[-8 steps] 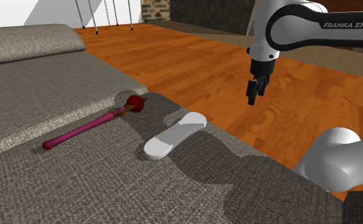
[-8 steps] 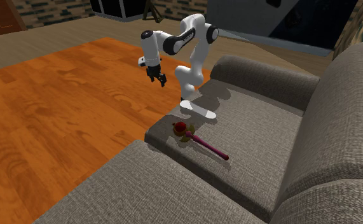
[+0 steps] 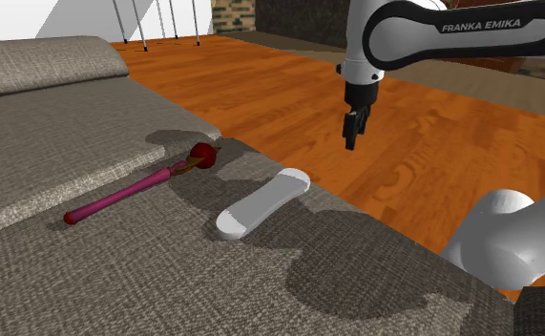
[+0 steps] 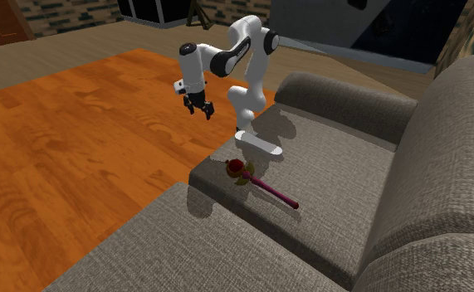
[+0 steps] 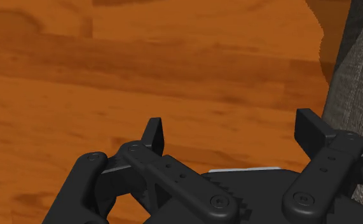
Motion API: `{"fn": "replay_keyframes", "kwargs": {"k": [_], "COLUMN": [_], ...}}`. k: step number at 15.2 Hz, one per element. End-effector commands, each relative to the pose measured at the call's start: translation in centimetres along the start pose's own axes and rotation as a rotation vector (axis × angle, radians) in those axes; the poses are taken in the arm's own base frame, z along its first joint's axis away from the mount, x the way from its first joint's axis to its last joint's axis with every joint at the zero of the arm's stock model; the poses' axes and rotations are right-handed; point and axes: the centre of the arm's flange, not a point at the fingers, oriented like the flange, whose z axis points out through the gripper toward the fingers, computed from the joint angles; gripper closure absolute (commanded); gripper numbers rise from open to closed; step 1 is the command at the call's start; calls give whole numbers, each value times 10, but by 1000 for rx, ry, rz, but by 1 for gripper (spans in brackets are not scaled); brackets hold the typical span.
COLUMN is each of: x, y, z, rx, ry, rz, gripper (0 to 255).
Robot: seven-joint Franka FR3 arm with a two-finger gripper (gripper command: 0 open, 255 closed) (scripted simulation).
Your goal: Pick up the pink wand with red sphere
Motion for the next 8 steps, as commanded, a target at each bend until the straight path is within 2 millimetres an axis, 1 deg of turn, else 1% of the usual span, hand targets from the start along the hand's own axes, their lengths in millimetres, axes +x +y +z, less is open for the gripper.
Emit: {"fn": "replay_keyframes", "kwargs": {"k": [1,4,8], "x": [22,54,93], "y": [-12,-32,-62], "z": [-7,-17,-31], "rx": [-14,-35,-62], "ry": [11,26,46], "rz": [-66,-162,-290], "gripper": [0,0,0]}}
